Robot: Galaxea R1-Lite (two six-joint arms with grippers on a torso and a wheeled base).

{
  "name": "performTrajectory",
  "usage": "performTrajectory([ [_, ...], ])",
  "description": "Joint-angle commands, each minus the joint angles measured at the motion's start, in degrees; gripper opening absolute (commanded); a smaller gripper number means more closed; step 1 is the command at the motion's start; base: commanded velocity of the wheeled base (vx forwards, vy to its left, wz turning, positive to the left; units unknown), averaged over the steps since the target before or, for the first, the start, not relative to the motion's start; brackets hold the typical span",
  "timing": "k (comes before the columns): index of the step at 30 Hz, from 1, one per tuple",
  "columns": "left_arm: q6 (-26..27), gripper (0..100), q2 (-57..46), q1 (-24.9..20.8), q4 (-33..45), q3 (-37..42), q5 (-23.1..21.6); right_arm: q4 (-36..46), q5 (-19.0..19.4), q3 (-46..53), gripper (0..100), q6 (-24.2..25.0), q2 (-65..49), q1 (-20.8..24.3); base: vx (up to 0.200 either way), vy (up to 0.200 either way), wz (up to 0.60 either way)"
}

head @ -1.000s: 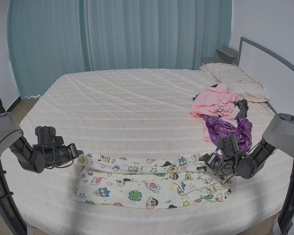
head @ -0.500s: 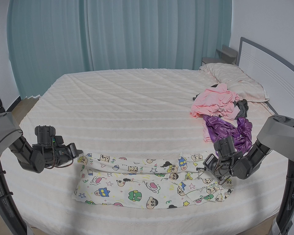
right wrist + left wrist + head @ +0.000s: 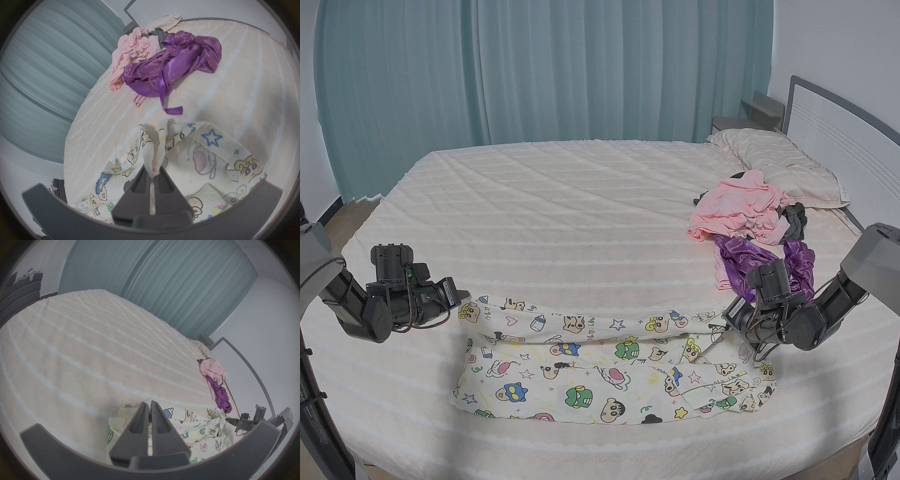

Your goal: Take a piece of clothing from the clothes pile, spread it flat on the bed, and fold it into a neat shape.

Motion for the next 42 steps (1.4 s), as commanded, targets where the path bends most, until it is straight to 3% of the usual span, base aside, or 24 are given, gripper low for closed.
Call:
performTrajectory([
  [1, -0.2, 0, 0.5, -0.2, 0.2, -3.5, 0.1, 3.5, 0.0, -4.8, 0, -0.6, -1.3, -1.6, 0.0, 0.0, 0.0],
  [5, -0.3, 0, 1.2, -0.8, 0.3, -5.9, 1.2, 7.2, 0.3, -8.3, 0, -1.5, -1.2, -2.1, 0.0, 0.0, 0.0],
  [17, -0.4, 0, 2.9, -1.9, 0.3, -7.3, 3.0, 9.4, 0.6, -5.0, 0, -3.0, 0.4, -0.9, 0.0, 0.0, 0.0],
  [18, -0.5, 0, 2.8, -1.9, 0.3, -7.3, 3.0, 9.3, 0.7, -4.7, 100, -3.0, 0.4, -0.8, 0.0, 0.0, 0.0],
  [25, -0.5, 0, 2.5, -1.9, 0.3, -7.2, 3.0, 8.7, 0.7, -3.7, 100, -2.9, 0.6, -0.1, 0.0, 0.0, 0.0],
  [33, -0.5, 0, 2.1, -1.9, 0.3, -6.5, 3.0, 8.5, 0.6, -4.7, 100, 1.1, -1.0, 0.8, 0.0, 0.0, 0.0],
  [42, -0.5, 0, 1.8, -1.9, 0.3, -5.8, 3.0, 8.6, 0.2, -4.8, 100, 0.7, -3.2, 0.2, 0.0, 0.0, 0.0],
])
